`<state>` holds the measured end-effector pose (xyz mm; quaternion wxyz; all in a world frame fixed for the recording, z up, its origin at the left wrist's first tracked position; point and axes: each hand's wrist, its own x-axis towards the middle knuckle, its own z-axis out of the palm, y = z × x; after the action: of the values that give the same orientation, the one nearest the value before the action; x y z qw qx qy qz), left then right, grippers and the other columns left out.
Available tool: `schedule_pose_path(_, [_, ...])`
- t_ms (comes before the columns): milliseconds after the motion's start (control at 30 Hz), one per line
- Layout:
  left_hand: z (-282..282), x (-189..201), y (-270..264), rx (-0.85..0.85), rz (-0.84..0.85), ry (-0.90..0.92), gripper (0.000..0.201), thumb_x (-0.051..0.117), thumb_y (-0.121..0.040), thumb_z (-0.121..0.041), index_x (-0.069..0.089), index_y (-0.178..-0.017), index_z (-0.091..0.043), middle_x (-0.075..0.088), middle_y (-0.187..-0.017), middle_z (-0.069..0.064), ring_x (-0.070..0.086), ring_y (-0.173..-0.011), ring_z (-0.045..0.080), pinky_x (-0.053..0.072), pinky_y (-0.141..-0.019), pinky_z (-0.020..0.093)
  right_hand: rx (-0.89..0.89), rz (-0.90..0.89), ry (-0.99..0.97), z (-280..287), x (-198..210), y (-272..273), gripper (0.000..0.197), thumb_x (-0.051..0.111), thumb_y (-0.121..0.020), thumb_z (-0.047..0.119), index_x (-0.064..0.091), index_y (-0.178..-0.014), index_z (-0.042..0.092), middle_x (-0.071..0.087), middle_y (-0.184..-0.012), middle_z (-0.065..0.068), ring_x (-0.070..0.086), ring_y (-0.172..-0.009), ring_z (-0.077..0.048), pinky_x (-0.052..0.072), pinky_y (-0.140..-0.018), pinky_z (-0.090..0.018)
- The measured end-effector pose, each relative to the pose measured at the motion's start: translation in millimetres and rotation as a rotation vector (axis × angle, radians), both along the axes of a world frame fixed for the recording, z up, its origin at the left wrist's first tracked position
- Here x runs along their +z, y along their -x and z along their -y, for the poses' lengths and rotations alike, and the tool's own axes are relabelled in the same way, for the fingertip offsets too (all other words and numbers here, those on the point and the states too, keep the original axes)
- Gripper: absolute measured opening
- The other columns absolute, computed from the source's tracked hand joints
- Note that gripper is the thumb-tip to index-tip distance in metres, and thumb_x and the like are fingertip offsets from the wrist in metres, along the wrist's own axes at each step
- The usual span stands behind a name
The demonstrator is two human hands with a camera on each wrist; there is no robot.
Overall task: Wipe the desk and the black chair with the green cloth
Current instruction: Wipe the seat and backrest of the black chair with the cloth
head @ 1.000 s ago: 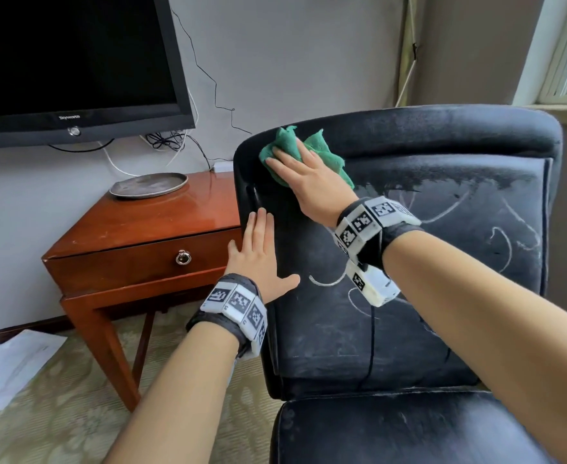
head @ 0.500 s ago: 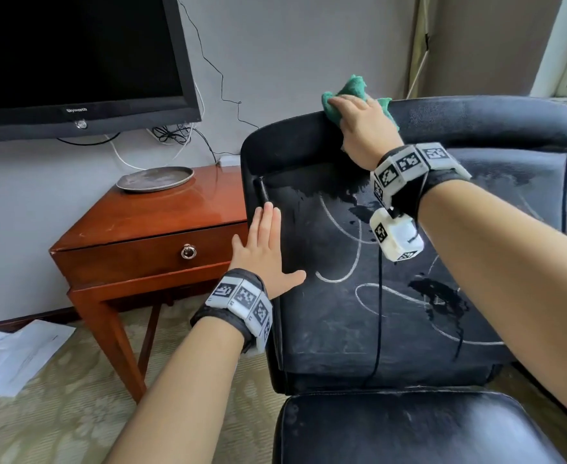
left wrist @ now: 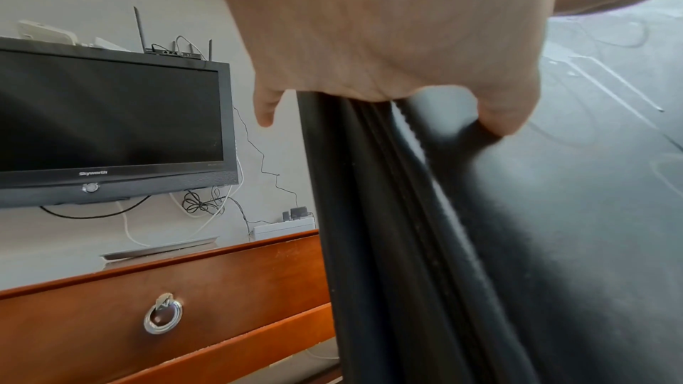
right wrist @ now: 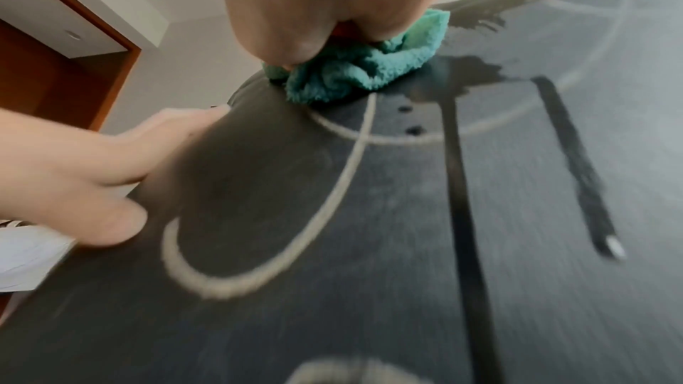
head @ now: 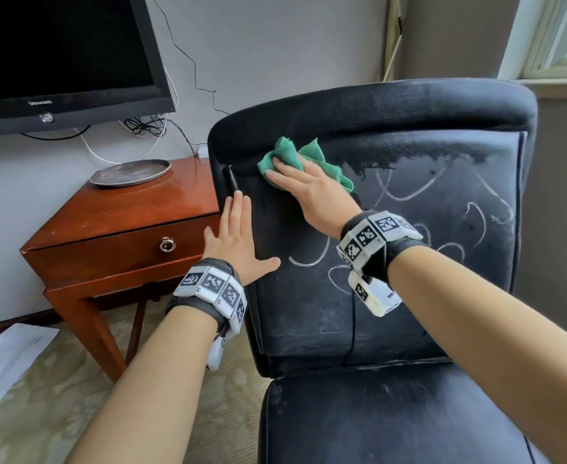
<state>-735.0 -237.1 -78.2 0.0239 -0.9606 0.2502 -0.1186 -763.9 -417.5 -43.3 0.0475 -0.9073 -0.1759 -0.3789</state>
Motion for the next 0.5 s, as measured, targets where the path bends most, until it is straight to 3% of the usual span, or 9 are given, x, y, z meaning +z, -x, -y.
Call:
schedule_pose_path(133, [0,1,3,-0.014,-0.010,0.013,0.119,0.049,-0.079,-0.070,-0.030,-0.142,-0.007,-0.034,-0.151,0.006,-0.022,-0.143,0.020,0.019,-0.112,0.049,0.030,-0.021,-0.001,4,-52,17,0.066,0.053,-0.078,-0.018,0.048,-0.137,0.011,0.047,-0.142,-0.010,0.035,-0.135,-0.040,0.033,-0.108,-0.049])
schedule_pose_path(267, [1,2,5,-0.007,0.000,-0.011,0.122,0.050,-0.078,-0.071,-0.032,-0.141,-0.006,-0.034,-0.151,0.007,-0.022,-0.143,0.022,0.020,-0.113,0.048,0.002,-0.035,0.097,17,-91,30,0.078,0.057,-0.077,-0.015,0.030,-0.144,0.015,0.039,-0.147,-0.010,0.030,-0.137,-0.037,0.029,-0.111,-0.050])
schedule_pose_path(400, [1,2,4,-0.010,0.012,-0.020,0.122,0.049,-0.078,-0.072,-0.031,-0.141,-0.005,-0.033,-0.151,0.008,-0.022,-0.143,0.022,0.021,-0.112,0.048,-0.106,0.046,0.112,25,-68,27,0.067,0.044,-0.077,-0.006,0.037,-0.141,0.013,0.045,-0.144,-0.011,0.040,-0.130,-0.041,0.030,-0.107,-0.047])
schedule_pose_path(500, [0,1,3,-0.011,0.044,-0.027,0.123,0.047,-0.076,-0.075,-0.033,-0.139,-0.005,-0.032,-0.152,0.008,-0.021,-0.143,0.022,0.024,-0.112,0.047,-0.337,0.154,-0.224,45,-22,25,0.063,0.045,-0.080,-0.007,0.038,-0.142,0.005,0.038,-0.148,-0.016,0.030,-0.135,-0.045,0.029,-0.109,-0.048])
